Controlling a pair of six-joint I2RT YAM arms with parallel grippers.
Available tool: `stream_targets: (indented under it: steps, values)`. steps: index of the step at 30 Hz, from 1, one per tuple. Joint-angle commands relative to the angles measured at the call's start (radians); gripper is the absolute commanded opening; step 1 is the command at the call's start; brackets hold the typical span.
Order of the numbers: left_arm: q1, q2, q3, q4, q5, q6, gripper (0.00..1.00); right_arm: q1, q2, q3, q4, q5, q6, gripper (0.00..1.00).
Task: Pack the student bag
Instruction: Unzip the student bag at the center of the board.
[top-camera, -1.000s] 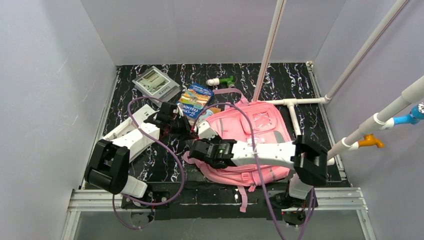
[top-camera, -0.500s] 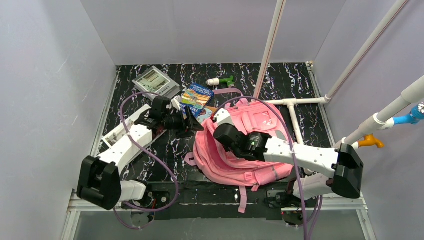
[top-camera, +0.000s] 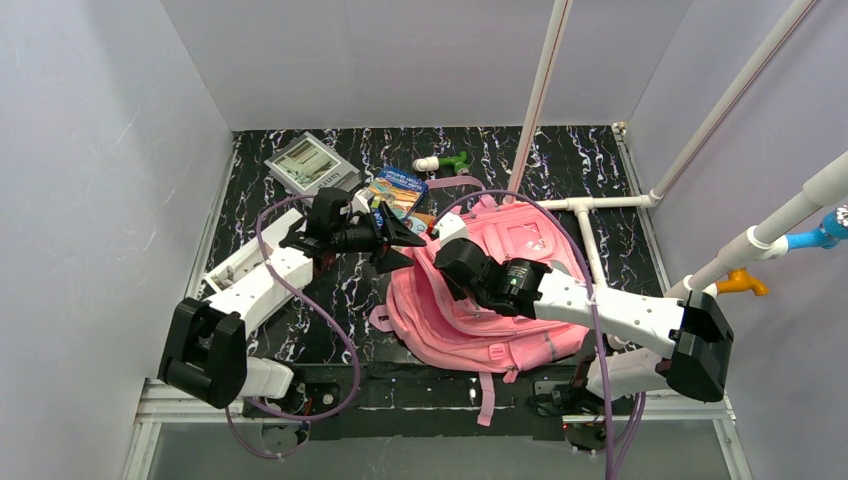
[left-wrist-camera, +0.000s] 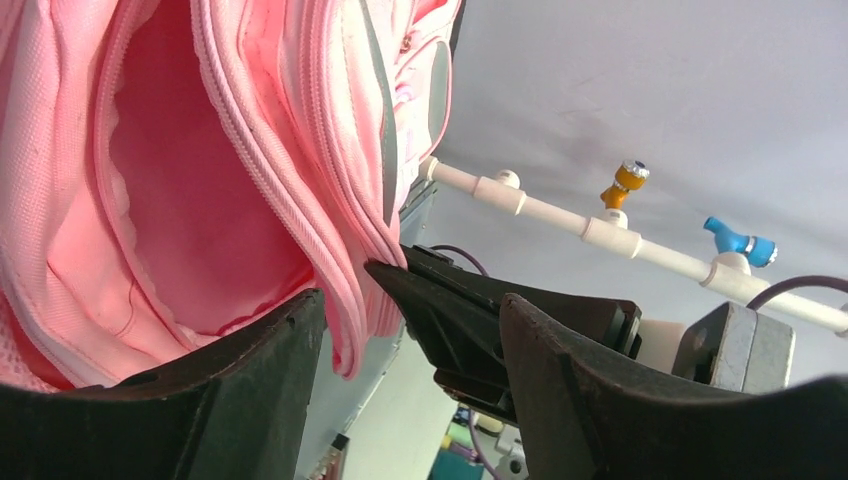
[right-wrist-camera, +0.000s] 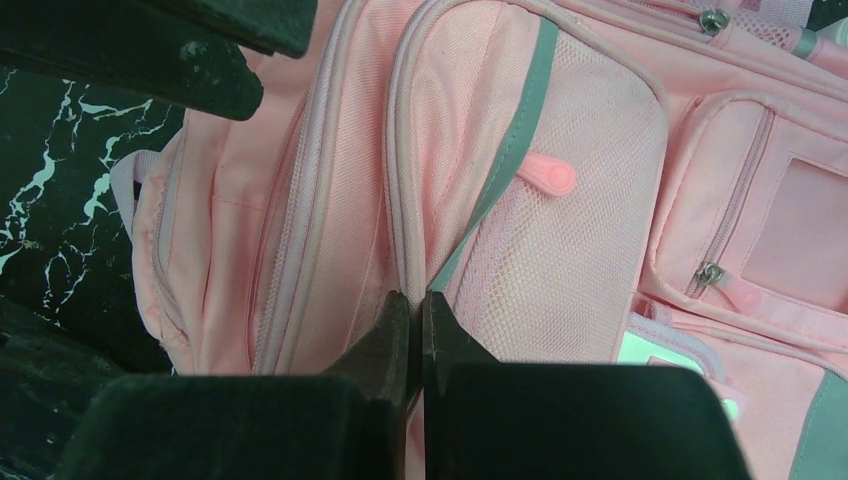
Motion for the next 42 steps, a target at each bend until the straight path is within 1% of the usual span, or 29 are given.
stream_targets:
  steps: [1, 5, 9, 12, 13, 15, 16, 21, 22, 24, 26, 27, 28, 30, 33, 34, 37, 39, 42]
  values:
    - [-0.018, -0.009, 0.001, 0.01, -0.025, -0.072, 0.63, -0.007, -0.048, 0.028, 0.106, 0.027, -0.036, 0.01]
    - [-0.022, -0.034, -0.072, 0.018, -0.084, -0.174, 0.64, -0.008, -0.051, 0.031, 0.107, 0.028, -0.041, 0.01]
    - [-0.053, 0.03, -0.032, 0.021, -0.075, -0.21, 0.63, -0.008, -0.055, 0.034, 0.115, 0.013, -0.048, 0.01]
    - [-0.07, 0.076, 0.006, 0.03, -0.081, -0.209, 0.47, -0.007, -0.057, 0.039, 0.116, 0.016, -0.055, 0.01]
    - [-0.073, 0.079, 0.011, 0.035, -0.095, -0.202, 0.41, -0.008, -0.058, 0.04, 0.115, 0.016, -0.056, 0.01]
    - [-0.076, 0.086, 0.028, 0.04, -0.115, -0.179, 0.25, -0.008, -0.057, 0.041, 0.112, 0.01, -0.06, 0.01]
    - [-0.08, 0.093, 0.041, 0.041, -0.116, -0.169, 0.21, -0.008, -0.055, 0.043, 0.104, 0.011, -0.06, 0.01]
    - [-0.105, 0.139, 0.083, 0.043, -0.086, -0.158, 0.15, -0.008, -0.058, 0.045, 0.086, 0.006, -0.057, 0.01]
    - [-0.108, 0.137, 0.081, 0.045, -0.086, -0.157, 0.12, -0.007, -0.056, 0.048, 0.08, 0.006, -0.057, 0.01]
    - [-0.111, 0.125, 0.067, 0.077, -0.081, -0.162, 0.0, -0.007, -0.046, 0.067, 0.055, 0.01, -0.057, 0.03]
    - [-0.111, 0.105, 0.031, 0.154, -0.074, -0.22, 0.0, -0.007, -0.037, 0.093, 0.022, -0.009, -0.062, 0.11]
    - [-0.112, 0.101, 0.016, 0.2, -0.066, -0.251, 0.0, -0.007, -0.033, 0.107, 0.007, -0.019, -0.063, 0.17]
    - [-0.112, 0.099, 0.006, 0.238, -0.055, -0.284, 0.0, -0.007, -0.03, 0.122, -0.012, -0.035, -0.061, 0.27]
    - [-0.118, 0.099, -0.006, 0.297, -0.043, -0.334, 0.0, -0.002, -0.021, 0.148, -0.051, -0.059, -0.052, 0.42]
    - [-0.121, 0.1, -0.006, 0.331, -0.034, -0.378, 0.0, 0.05, -0.017, 0.168, -0.088, 0.002, -0.01, 0.62]
    - [-0.12, 0.101, -0.002, 0.337, -0.032, -0.386, 0.0, 0.075, -0.018, 0.171, -0.093, 0.04, 0.002, 0.66]
    - [-0.121, 0.099, 0.012, 0.345, -0.028, -0.402, 0.0, 0.12, -0.016, 0.186, -0.112, 0.115, 0.014, 0.76]
    - [-0.12, 0.096, 0.019, 0.351, -0.026, -0.416, 0.0, 0.146, 0.001, 0.213, -0.144, 0.173, 0.026, 0.79]
    - [-0.12, 0.091, 0.035, 0.361, -0.022, -0.43, 0.0, 0.185, 0.069, 0.251, -0.236, 0.347, 0.054, 0.82]
